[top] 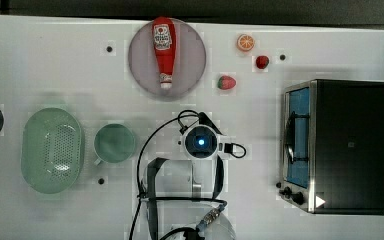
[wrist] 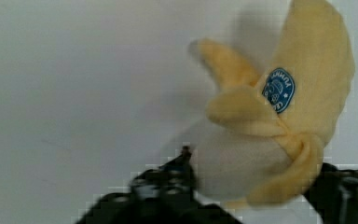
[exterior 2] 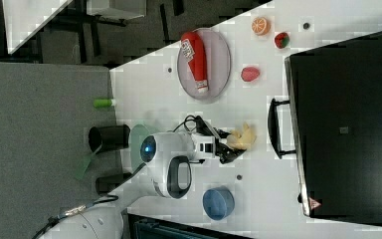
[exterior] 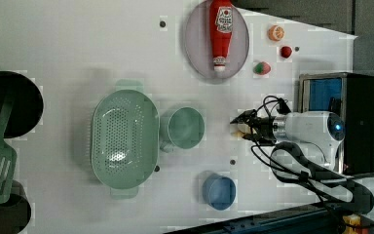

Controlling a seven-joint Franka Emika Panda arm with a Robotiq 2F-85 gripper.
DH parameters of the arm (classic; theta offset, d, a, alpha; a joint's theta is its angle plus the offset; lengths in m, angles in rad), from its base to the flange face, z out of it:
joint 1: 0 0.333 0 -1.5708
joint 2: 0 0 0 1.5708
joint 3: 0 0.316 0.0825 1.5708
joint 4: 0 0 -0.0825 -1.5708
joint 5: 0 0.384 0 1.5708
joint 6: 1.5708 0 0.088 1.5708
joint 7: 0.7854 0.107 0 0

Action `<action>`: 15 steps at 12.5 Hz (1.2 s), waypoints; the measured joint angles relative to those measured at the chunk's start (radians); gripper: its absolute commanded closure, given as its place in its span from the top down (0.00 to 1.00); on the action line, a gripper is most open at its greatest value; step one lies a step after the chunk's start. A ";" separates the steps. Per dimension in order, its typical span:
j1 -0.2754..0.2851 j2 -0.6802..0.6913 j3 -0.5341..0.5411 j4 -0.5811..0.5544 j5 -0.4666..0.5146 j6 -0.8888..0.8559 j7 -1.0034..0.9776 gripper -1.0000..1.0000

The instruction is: Pick Banana and place it in mug.

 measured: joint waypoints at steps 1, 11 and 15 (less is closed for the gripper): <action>0.000 -0.007 0.005 0.008 0.011 -0.003 0.000 0.38; -0.022 -0.342 -0.041 0.035 -0.012 -0.417 0.000 0.27; -0.022 -0.647 -0.055 0.217 0.033 -0.747 0.000 0.27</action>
